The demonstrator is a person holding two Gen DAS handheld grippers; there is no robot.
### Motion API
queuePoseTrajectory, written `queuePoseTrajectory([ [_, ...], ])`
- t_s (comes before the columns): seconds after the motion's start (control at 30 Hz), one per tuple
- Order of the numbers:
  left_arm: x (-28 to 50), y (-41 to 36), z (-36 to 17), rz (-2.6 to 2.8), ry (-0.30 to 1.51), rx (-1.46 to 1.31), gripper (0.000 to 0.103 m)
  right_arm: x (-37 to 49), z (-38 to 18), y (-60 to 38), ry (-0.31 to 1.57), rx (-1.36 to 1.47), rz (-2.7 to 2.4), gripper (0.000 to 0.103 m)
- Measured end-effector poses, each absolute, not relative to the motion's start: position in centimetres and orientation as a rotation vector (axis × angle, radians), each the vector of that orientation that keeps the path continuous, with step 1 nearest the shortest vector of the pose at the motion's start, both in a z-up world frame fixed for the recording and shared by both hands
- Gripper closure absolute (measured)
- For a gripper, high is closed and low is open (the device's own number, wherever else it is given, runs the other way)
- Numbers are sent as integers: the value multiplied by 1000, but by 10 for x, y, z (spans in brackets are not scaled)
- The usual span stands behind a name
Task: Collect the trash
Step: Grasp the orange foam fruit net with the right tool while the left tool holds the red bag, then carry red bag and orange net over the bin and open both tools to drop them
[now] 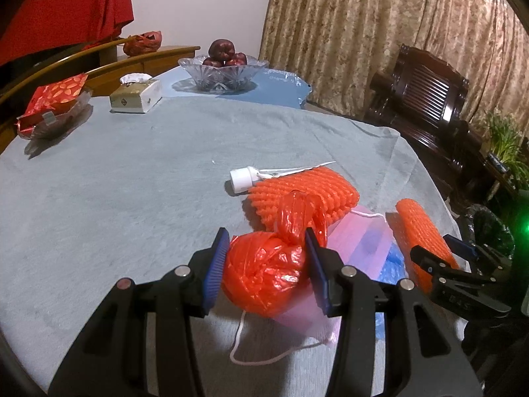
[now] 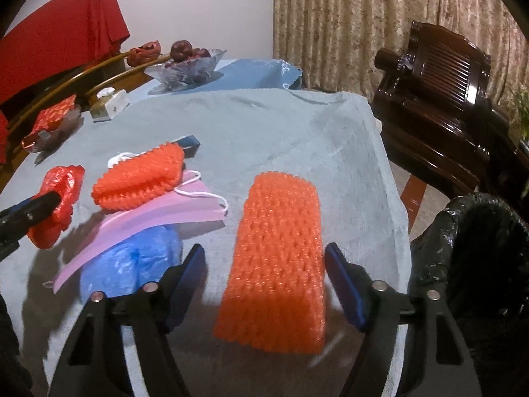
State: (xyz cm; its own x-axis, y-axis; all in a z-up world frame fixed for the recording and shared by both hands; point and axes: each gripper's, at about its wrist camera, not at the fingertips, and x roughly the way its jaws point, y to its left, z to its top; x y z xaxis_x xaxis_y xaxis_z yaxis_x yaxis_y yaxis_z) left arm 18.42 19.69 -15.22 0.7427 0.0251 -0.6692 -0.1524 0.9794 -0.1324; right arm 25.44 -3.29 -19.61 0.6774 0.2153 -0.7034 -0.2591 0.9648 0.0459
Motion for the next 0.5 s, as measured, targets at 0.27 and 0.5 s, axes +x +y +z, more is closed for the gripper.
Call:
queuePoseTrajectory([
  [0.27,189,192,-159,97,742,-169,59,265,-208,-40,836,-22,282,58],
  [0.5,187,187,-153,94,728,-160,59,255,-188,-43,780,-34,321,91],
])
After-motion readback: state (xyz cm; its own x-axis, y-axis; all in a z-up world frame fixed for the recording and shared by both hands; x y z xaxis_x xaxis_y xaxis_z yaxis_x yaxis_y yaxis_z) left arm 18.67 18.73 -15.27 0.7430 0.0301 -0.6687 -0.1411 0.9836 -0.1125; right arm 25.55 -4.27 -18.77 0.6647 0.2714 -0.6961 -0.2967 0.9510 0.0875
